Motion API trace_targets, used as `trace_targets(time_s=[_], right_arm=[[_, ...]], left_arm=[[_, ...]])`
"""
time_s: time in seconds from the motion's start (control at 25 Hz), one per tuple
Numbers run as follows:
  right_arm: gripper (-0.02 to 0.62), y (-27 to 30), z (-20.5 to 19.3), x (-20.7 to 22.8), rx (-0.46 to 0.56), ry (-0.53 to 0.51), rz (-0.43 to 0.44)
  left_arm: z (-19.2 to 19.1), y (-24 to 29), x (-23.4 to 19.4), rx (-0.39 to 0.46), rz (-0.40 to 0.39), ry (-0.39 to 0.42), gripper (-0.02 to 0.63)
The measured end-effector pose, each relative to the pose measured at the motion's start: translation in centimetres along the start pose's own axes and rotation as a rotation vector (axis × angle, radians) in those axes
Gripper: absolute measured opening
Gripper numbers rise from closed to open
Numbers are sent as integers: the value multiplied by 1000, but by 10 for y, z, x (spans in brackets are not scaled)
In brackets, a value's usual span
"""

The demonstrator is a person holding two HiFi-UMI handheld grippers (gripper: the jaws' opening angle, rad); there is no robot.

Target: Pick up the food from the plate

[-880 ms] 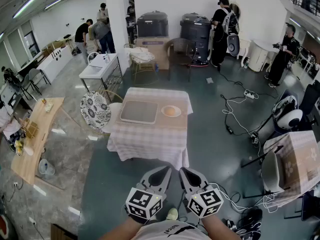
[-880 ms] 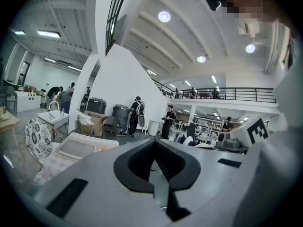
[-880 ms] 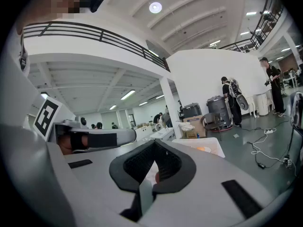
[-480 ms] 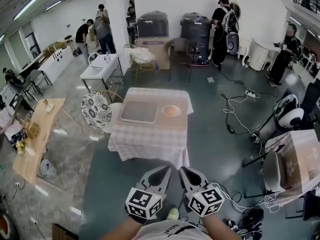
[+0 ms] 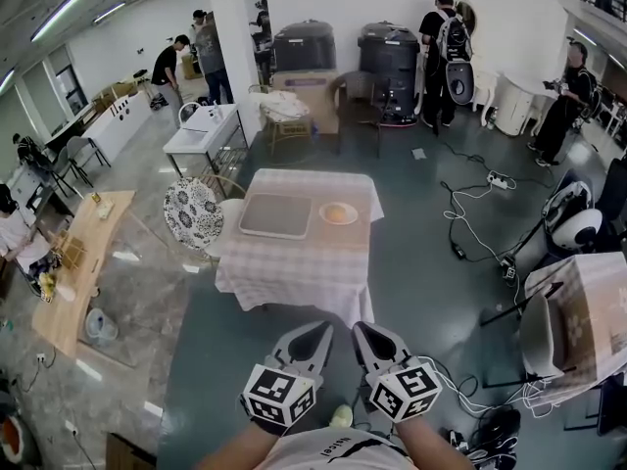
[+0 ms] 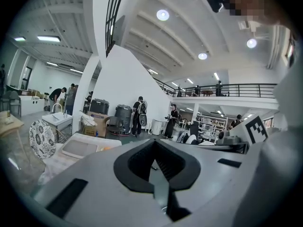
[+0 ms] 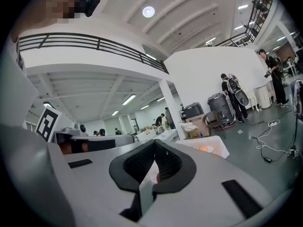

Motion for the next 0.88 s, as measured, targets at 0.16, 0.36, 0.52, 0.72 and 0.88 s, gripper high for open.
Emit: trace_targets(time_s=[0.16,0.36,0.52,0.72,0.88], right_arm=[[15,-1,1,3,0,7,11],[15,3,4,7,12,11,14],[15,10,2,12,5,21,1],[15,30,5,18,-1,18,-20],[15,58,6,25,-9,20,-45]], left_arm=[[1,1,3,-2,9,6,5],[4,8,0,-4,5,15,5],[2,16,-6,-16,-5,14,5],[4,30,-26,-24,-23,15,5],[7,46,-52,-33,-38,24,5]])
Point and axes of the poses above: the fingertips, and each gripper's own axes: y forward along the fingers, x to its right, z out of its top, the point moved 7 cm from there along -y, backward along the fingers, and after that the axes turned 9 degrees about -z, right-handed, at the moved point
